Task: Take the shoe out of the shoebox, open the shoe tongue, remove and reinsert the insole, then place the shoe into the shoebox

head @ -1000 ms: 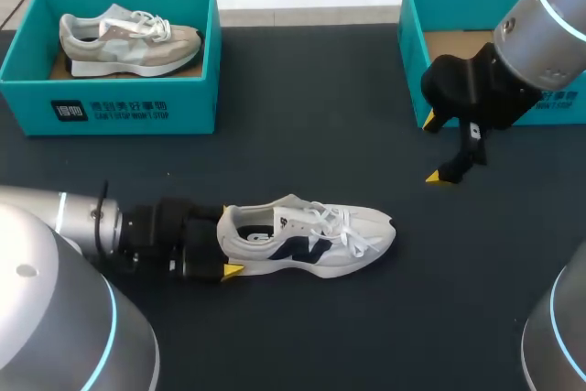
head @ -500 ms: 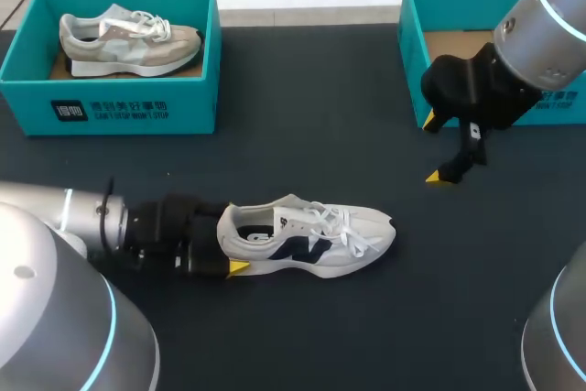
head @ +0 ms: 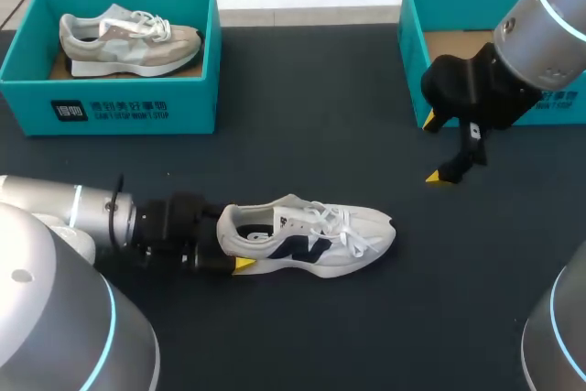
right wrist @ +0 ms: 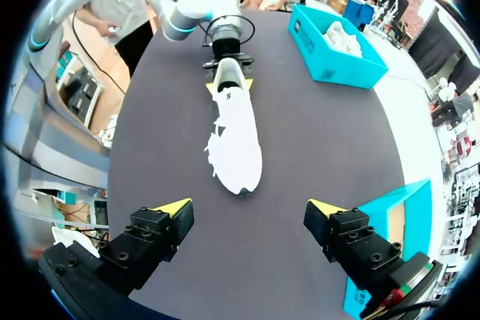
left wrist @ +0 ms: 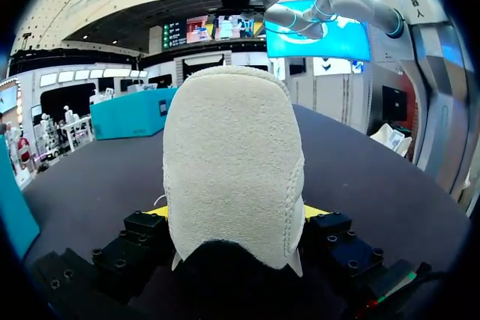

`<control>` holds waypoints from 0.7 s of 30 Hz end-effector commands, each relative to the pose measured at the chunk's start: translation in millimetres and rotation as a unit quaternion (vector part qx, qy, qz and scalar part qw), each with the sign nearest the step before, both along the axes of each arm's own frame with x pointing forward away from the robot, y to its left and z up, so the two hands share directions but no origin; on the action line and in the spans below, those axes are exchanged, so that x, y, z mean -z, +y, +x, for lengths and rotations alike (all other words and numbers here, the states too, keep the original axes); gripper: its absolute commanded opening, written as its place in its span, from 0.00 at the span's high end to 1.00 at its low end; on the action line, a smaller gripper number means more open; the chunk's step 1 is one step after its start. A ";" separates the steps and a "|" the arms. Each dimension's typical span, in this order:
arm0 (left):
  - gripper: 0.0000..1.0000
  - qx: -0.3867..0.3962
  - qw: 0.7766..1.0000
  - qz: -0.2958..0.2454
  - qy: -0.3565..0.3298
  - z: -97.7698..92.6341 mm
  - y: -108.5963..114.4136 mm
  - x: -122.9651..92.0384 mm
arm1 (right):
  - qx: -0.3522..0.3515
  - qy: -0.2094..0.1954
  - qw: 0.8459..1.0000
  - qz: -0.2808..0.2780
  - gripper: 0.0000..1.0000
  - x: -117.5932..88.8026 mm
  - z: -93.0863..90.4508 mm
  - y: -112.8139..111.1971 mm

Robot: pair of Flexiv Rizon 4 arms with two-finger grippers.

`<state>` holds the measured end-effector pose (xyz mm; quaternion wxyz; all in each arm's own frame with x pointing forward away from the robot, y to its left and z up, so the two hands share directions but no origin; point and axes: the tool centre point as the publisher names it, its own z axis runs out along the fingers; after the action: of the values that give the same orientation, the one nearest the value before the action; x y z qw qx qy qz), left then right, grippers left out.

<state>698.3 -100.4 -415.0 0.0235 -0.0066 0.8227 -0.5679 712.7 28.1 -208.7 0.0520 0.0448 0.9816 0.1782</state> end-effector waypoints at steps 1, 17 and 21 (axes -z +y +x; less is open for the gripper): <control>0.93 -0.004 1.000 0.001 0.001 -2.3 0.3 2.3 | 0.000 0.001 1.000 -0.001 0.00 1.1 1.2 1.4; 1.00 -0.004 1.000 0.002 0.007 -3.0 2.0 0.9 | 0.000 0.001 1.000 -0.001 0.00 1.1 1.2 1.4; 1.00 -0.004 1.000 0.002 0.007 -3.0 2.0 0.9 | 0.000 0.001 1.000 -0.001 0.00 1.1 1.2 1.4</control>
<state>697.3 -99.5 -415.0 0.0202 -0.0129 0.8233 -0.5671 712.7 28.1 -208.7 0.0520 0.0448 0.9816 0.1782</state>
